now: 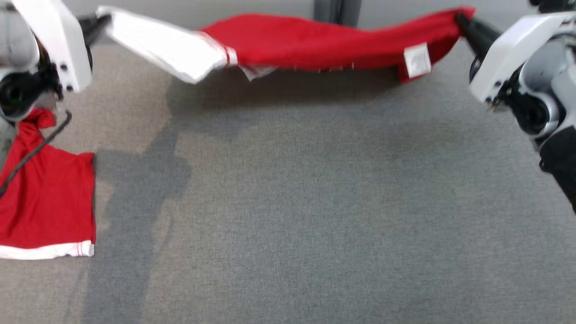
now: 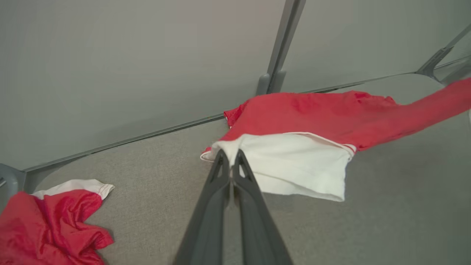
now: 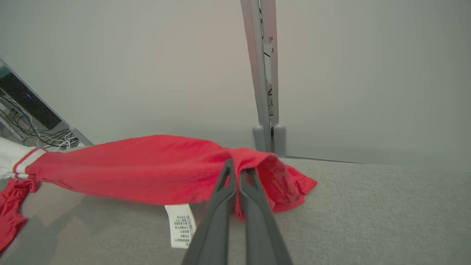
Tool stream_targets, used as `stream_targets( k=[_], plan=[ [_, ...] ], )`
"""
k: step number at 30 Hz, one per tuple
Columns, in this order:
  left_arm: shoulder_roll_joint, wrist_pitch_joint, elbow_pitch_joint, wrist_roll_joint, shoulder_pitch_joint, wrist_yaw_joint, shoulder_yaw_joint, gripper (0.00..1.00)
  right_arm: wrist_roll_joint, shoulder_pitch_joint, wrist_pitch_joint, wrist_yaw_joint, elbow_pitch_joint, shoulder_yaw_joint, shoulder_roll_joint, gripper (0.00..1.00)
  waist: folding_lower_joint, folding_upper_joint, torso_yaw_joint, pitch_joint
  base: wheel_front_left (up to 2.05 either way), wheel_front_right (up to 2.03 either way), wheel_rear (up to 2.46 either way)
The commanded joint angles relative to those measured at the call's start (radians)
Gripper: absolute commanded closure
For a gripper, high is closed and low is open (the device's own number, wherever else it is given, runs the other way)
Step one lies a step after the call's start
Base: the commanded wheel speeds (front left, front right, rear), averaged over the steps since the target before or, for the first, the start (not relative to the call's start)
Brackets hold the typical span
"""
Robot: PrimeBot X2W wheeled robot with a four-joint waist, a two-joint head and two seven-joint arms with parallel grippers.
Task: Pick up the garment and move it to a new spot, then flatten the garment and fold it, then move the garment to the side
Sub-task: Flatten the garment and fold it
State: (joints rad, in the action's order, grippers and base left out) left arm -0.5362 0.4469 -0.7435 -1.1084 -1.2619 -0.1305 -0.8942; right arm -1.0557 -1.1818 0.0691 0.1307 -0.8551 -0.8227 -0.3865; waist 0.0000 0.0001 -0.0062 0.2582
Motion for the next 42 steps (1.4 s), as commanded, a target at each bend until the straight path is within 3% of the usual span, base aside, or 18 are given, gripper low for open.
stream_targets(
  k=[1, 11, 15, 21, 32, 42],
  plan=[
    [-0.028, 0.052, 0.040, -0.047, 0.052, 0.001, -0.010, 1.00, -0.023, 0.041, 0.038, 0.000, 0.029, -0.033, -0.021, 1.00, 0.0000, -0.0001, -0.015, -0.070, 0.00, 0.00, 0.00],
    [-0.191, 0.327, 0.339, -0.269, 0.330, 0.003, -0.060, 1.00, -0.123, 0.204, 0.260, 0.000, 0.215, -0.235, -0.137, 1.00, 0.0000, -0.0001, -0.031, -0.200, 0.00, 0.00, 0.00],
    [-0.271, 0.406, 0.496, -0.338, 0.424, 0.041, -0.077, 1.00, -0.154, 0.248, 0.303, 0.000, 0.272, -0.274, -0.187, 1.00, 0.0000, -0.0001, -0.033, -0.235, 0.00, 0.00, 0.00],
    [-0.369, 0.437, 0.721, -0.406, 0.542, 0.109, -0.093, 1.00, -0.212, 0.323, 0.388, 0.000, 0.368, -0.305, -0.273, 1.00, 0.0000, -0.0001, -0.029, -0.262, 0.00, 0.00, 0.00],
    [-0.459, 0.453, 0.981, -0.506, 0.682, 0.178, -0.118, 1.00, -0.282, 0.457, 0.518, 0.000, 0.517, -0.290, -0.441, 1.00, 0.0000, -0.0001, -0.024, -0.250, 0.00, 0.00, 0.00],
    [-0.492, 0.470, 1.079, -0.568, 0.747, 0.202, -0.137, 1.00, -0.279, 0.559, 0.607, 0.000, 0.641, -0.225, -0.539, 1.00, 0.0000, -0.0001, -0.032, -0.219, 0.00, 0.00, 0.00]
  ],
)
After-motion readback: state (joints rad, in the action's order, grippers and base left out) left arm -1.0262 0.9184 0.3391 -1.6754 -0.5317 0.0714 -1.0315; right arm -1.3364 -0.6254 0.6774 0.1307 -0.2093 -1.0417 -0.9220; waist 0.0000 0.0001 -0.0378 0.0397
